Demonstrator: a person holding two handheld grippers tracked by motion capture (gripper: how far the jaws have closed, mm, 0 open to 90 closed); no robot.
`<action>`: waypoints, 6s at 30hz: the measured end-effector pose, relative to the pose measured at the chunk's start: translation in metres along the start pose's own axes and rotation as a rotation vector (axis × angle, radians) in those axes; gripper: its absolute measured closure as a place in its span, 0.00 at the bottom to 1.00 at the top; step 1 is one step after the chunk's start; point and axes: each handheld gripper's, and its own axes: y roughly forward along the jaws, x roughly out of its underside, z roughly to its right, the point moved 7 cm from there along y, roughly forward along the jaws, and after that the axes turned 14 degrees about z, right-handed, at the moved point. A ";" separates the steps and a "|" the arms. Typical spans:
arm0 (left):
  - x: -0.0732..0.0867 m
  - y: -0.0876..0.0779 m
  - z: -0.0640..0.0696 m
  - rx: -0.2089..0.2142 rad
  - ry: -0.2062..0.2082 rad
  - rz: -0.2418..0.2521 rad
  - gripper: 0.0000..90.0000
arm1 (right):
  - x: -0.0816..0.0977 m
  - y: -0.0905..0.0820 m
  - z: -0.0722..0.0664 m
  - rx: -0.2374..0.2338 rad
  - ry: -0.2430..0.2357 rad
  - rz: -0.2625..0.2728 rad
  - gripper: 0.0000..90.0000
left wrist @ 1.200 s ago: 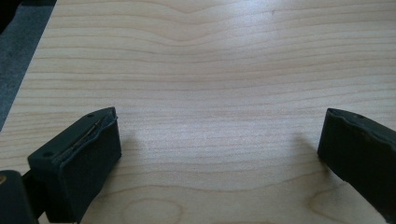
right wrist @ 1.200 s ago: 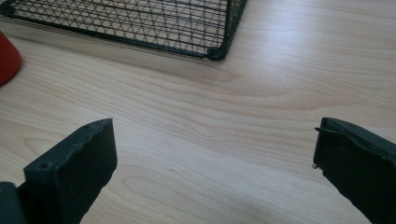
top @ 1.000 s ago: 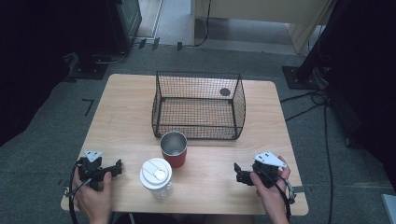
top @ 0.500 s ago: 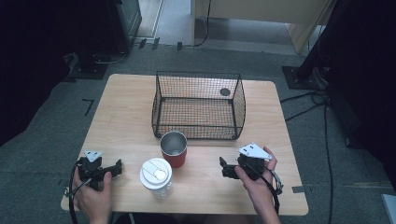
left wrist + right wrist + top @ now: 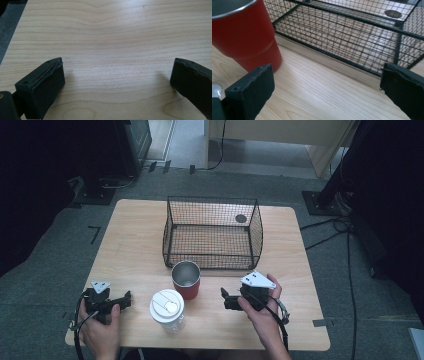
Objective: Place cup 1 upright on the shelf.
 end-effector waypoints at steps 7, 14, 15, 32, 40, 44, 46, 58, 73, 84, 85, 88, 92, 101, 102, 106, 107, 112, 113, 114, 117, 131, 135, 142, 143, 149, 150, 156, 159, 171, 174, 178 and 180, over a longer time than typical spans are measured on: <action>0.000 0.000 0.000 0.004 0.003 -0.002 0.00 | -0.003 0.006 -0.012 -0.036 -0.005 0.009 0.00; 0.000 0.000 0.000 0.004 0.004 -0.001 0.00 | -0.009 0.014 -0.029 -0.080 -0.014 0.023 0.00; 0.000 0.000 0.000 0.004 0.004 -0.001 0.00 | -0.009 0.015 -0.030 -0.086 -0.015 0.026 0.00; 0.000 0.000 0.000 0.005 0.005 0.000 0.00 | -0.012 0.031 -0.061 -0.152 -0.018 0.025 0.00; 0.000 0.000 0.000 0.007 0.007 -0.001 0.00 | -0.010 0.038 -0.071 -0.190 -0.020 0.024 0.00; 0.000 0.000 0.000 0.007 0.007 -0.001 0.00 | -0.009 0.042 -0.077 -0.219 -0.027 0.027 0.00; 0.000 0.000 0.000 0.007 0.007 -0.001 0.00 | -0.009 0.045 -0.079 -0.224 -0.032 0.029 0.00; 0.000 0.000 0.000 0.008 0.007 -0.001 0.00 | -0.007 0.062 -0.085 -0.304 -0.060 0.064 0.05; 0.000 0.000 0.001 0.010 0.009 -0.001 0.00 | -0.010 0.079 -0.086 -0.366 -0.084 0.102 0.10; 0.000 0.000 0.001 0.010 0.009 -0.001 0.00 | -0.008 0.089 -0.090 -0.342 -0.111 0.126 0.08; 0.000 0.000 0.001 0.010 0.009 -0.001 0.00 | -0.008 0.089 -0.090 -0.341 -0.111 0.129 0.09; 0.000 0.000 0.001 0.010 0.009 -0.001 0.00 | -0.009 0.085 -0.087 -0.355 -0.107 0.142 0.10; 0.000 0.000 0.001 0.010 0.009 -0.001 0.00 | -0.012 0.079 -0.081 -0.345 -0.083 0.164 0.16; 0.000 0.000 0.001 0.010 0.009 -0.001 0.00 | -0.015 0.080 -0.079 -0.315 -0.071 0.182 0.13; 0.000 0.000 0.001 0.010 0.009 -0.001 0.00 | -0.014 0.084 -0.081 -0.304 -0.075 0.178 0.12; 0.000 0.000 0.001 0.010 0.009 -0.001 0.00 | -0.013 0.089 -0.085 -0.282 -0.082 0.187 0.10; 0.000 0.000 0.001 0.010 0.009 -0.001 0.00 | -0.014 0.091 -0.086 -0.277 -0.091 0.194 0.10; 0.000 0.000 0.001 0.010 0.009 -0.001 0.00 | -0.014 0.098 -0.091 -0.249 -0.113 0.218 0.09; 0.000 0.000 0.001 0.010 0.009 -0.001 0.00 | -0.014 0.100 -0.092 -0.244 -0.112 0.217 0.08; 0.000 0.000 0.001 0.010 0.009 -0.001 0.00 | -0.014 0.102 -0.094 -0.239 -0.096 0.219 0.08; 0.000 0.000 0.001 0.010 0.009 -0.001 0.00 | -0.014 0.105 -0.095 -0.229 -0.099 0.231 0.08; 0.000 0.000 0.001 0.010 0.009 -0.001 0.00 | -0.016 0.109 -0.096 -0.222 -0.074 0.214 0.09; 0.000 0.000 0.001 0.010 0.009 -0.001 0.00 | -0.017 0.101 -0.094 -0.233 -0.069 0.224 0.10; -0.001 0.001 0.001 0.012 0.011 -0.001 0.00 | -0.030 0.078 -0.088 -0.235 -0.030 0.294 0.27; -0.001 0.001 0.001 0.012 0.011 -0.002 0.00 | -0.031 0.078 -0.088 -0.230 -0.039 0.288 0.25; -0.001 0.001 0.001 0.012 0.011 -0.001 0.00 | -0.028 0.090 -0.095 -0.222 -0.056 0.263 0.18; -0.001 0.001 0.001 0.012 0.011 -0.001 0.00 | -0.028 0.092 -0.097 -0.223 -0.055 0.261 0.17; -0.001 0.001 0.001 0.012 0.010 -0.001 0.00 | -0.029 0.103 -0.101 -0.201 -0.071 0.289 0.14; -0.001 0.001 0.001 0.012 0.011 -0.001 0.00 | -0.029 0.107 -0.101 -0.207 -0.085 0.295 0.12; -0.001 0.001 0.002 0.013 0.011 0.000 0.00 | -0.032 0.119 -0.103 -0.221 -0.090 0.303 0.07; -0.001 0.001 0.002 0.013 0.010 0.001 0.00 | -0.033 0.122 -0.104 -0.223 -0.095 0.301 0.07; -0.001 0.001 0.002 0.014 0.012 0.001 0.00 | -0.035 0.127 -0.108 -0.227 -0.100 0.304 0.06; -0.001 0.001 0.002 0.014 0.012 0.001 0.00 | -0.036 0.130 -0.110 -0.229 -0.109 0.308 0.06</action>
